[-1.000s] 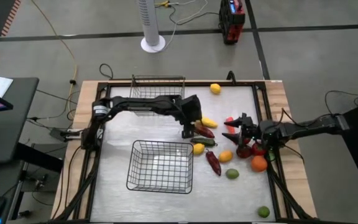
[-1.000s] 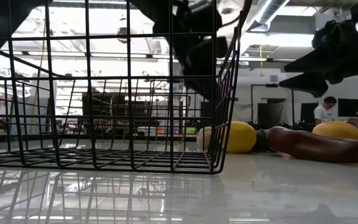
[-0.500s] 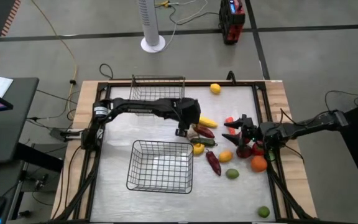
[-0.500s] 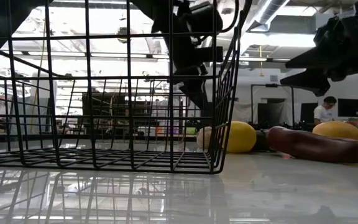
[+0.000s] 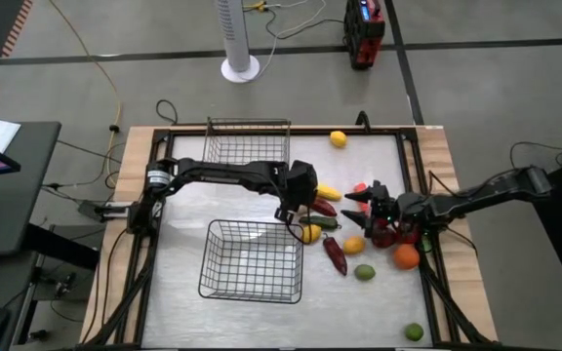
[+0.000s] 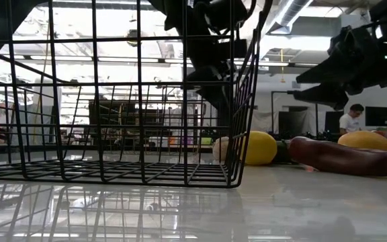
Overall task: Sort produce into baskets
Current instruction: Put the red chili pepper into the top wire basket
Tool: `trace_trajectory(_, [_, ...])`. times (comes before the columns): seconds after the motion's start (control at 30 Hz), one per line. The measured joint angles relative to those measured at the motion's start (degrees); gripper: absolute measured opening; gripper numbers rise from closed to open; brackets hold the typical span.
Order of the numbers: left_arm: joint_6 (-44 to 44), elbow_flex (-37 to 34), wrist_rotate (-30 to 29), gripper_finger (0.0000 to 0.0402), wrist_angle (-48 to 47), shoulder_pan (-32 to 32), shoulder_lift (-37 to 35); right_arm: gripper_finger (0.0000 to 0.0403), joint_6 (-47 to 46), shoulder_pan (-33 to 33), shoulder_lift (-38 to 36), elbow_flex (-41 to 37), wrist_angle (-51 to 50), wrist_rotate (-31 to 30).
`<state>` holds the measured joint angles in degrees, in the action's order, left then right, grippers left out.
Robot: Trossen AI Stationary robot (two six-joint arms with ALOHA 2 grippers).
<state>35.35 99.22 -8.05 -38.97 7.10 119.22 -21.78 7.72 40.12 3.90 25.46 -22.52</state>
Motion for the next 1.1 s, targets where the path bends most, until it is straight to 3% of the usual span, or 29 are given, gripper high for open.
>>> trace_trajectory(0.33, [16.65, -1.1, -1.36, 0.0171, 2.96, 0.82, 0.04, 0.0324, 0.75, 0.01, 1.93, 0.01, 0.72, 0.02])
trace_trajectory(0.63, [22.45, -1.18, 5.51, 0.0171, 2.26, 1.04, 2.6, 0.0324, 2.77, 0.01, 1.83, 0.0, 0.91, 0.02])
trace_trajectory(0.73, [23.19, -1.08, 3.54, 0.0171, 2.8, 1.06, 4.98, 0.0324, 3.06, 0.01, 1.88, 0.0, 1.06, 0.02])
trace_trajectory(0.9, [23.56, -1.24, -5.24, 0.0171, 2.83, 0.9, 8.48, 0.0324, 3.7, 0.01, 1.85, 0.0, 1.92, 0.04])
trace_trajectory(1.1, [23.47, -1.14, -5.92, 0.0171, 3.36, 0.65, 8.27, 0.0324, 3.87, 0.01, 1.88, 0.0, 2.18, 0.06])
